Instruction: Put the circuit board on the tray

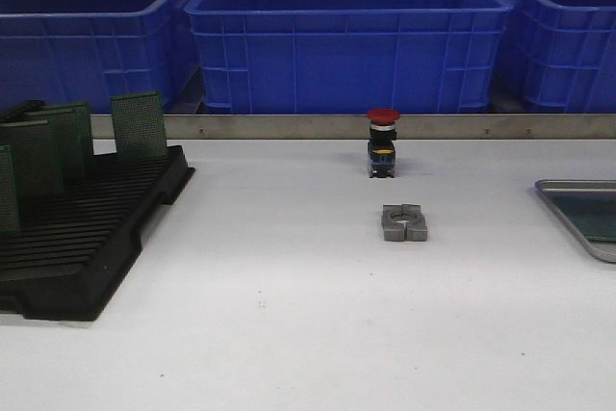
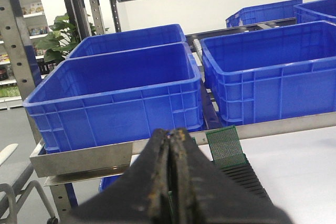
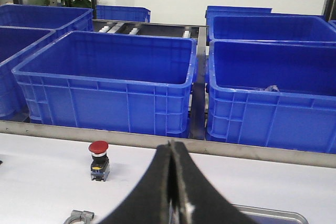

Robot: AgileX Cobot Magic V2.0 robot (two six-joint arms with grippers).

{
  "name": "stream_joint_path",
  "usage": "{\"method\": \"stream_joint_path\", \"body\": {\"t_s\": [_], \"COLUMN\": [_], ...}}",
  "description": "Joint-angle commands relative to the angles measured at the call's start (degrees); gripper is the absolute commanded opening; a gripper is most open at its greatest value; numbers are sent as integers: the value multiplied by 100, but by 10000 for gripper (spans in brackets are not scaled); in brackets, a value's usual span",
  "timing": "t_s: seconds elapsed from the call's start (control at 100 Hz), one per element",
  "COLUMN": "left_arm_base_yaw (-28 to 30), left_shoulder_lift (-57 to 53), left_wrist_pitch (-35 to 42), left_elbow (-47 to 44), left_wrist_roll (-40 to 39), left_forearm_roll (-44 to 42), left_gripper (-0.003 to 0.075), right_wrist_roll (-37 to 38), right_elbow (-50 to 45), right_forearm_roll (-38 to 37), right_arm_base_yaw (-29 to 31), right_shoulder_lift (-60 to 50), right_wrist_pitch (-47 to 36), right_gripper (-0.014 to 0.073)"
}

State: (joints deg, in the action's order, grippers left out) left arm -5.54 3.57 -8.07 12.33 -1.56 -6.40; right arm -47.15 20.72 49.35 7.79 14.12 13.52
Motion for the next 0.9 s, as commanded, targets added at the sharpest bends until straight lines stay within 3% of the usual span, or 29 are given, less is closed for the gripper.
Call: {"method": "stream_joint_path", "body": {"t_s": [0.0, 0.34, 0.89], "left_arm_base_yaw": [10, 10, 10], "left_shoulder_lift": [-225, -584, -584], "left_wrist_pitch": [502, 1671, 1563], "left_elbow": [-132, -1282, -1268], "left_wrist_roll": [-71, -93, -93], "left_forearm_roll": [-24, 10, 10], "left_gripper": [-18, -18, -18], "right_wrist_roll": [-51, -51, -51], "right_elbow": [123, 123, 123], "right_forearm_roll": [111, 111, 111], "right_arm_base_yaw": [-7, -7, -7], "right_shoulder_lift": [40, 40, 40], "right_wrist_pitch": [-290, -290, -285], "right_gripper": [-69, -69, -69]}}
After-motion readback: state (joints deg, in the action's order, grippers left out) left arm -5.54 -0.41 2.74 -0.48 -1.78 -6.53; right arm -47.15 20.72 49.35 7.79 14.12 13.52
